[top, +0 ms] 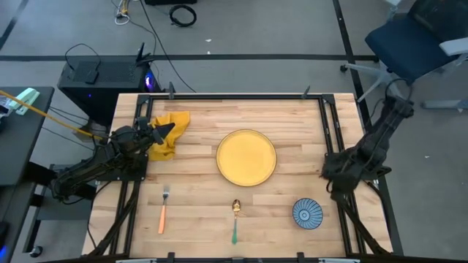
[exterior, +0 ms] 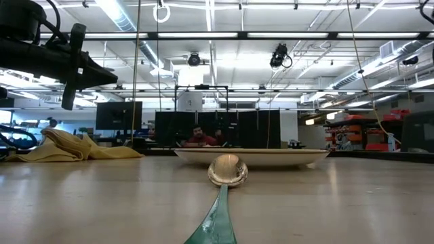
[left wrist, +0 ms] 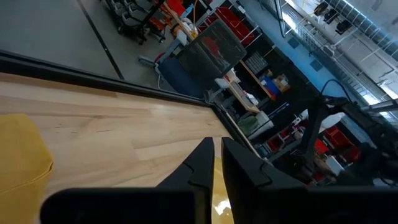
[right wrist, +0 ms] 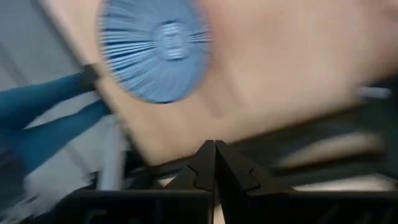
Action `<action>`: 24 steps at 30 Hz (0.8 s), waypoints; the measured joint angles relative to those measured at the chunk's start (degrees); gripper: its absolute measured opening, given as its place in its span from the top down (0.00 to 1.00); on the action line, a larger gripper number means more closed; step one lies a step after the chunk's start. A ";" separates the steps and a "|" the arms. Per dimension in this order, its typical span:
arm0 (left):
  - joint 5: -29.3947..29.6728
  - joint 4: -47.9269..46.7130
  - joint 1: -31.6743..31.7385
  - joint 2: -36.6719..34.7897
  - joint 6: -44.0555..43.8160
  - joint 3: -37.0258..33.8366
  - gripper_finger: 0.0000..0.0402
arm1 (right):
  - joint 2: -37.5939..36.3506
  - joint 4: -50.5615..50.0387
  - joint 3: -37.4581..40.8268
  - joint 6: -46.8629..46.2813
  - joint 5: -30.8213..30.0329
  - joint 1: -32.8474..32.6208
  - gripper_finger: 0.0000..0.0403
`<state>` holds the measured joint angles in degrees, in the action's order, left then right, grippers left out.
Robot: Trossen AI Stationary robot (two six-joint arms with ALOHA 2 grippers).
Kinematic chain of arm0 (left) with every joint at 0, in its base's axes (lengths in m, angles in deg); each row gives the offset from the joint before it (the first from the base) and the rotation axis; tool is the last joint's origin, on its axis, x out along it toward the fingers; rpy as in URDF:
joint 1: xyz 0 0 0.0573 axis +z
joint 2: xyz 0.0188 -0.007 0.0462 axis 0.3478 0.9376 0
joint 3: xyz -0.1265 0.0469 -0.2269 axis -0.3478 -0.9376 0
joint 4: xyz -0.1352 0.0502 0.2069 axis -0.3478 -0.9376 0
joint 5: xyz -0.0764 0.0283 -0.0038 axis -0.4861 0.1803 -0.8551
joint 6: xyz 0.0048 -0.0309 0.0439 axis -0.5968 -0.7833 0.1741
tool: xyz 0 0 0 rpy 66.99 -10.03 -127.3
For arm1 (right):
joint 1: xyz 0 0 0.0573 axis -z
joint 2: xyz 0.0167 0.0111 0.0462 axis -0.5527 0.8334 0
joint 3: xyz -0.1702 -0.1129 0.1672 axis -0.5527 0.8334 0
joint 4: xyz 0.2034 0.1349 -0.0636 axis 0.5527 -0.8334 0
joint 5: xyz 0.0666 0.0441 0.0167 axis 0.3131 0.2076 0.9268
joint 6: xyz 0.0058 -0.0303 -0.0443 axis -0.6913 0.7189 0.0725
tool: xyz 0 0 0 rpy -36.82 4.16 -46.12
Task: Set table place
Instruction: Put the blue bowl on the gold plate
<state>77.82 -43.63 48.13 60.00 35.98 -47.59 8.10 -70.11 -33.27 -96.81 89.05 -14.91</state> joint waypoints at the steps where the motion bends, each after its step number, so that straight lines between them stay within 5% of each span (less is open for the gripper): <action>1: -0.01 0.01 0.00 0.00 -0.01 -0.01 0.91 | 0.33 3.23 0.68 -0.82 -0.01 -0.95 0.96; 11: -0.01 -0.01 0.00 0.00 0.04 0.00 0.92 | 3.52 7.85 2.04 -5.20 -7.14 -2.63 0.95; 24: -0.01 -0.01 -0.01 0.00 0.02 0.00 0.91 | 12.76 10.08 5.24 -5.68 -7.17 1.38 0.71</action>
<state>77.81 -43.63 48.12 60.00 36.01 -47.59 20.86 -60.03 -28.03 -102.49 81.88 -13.54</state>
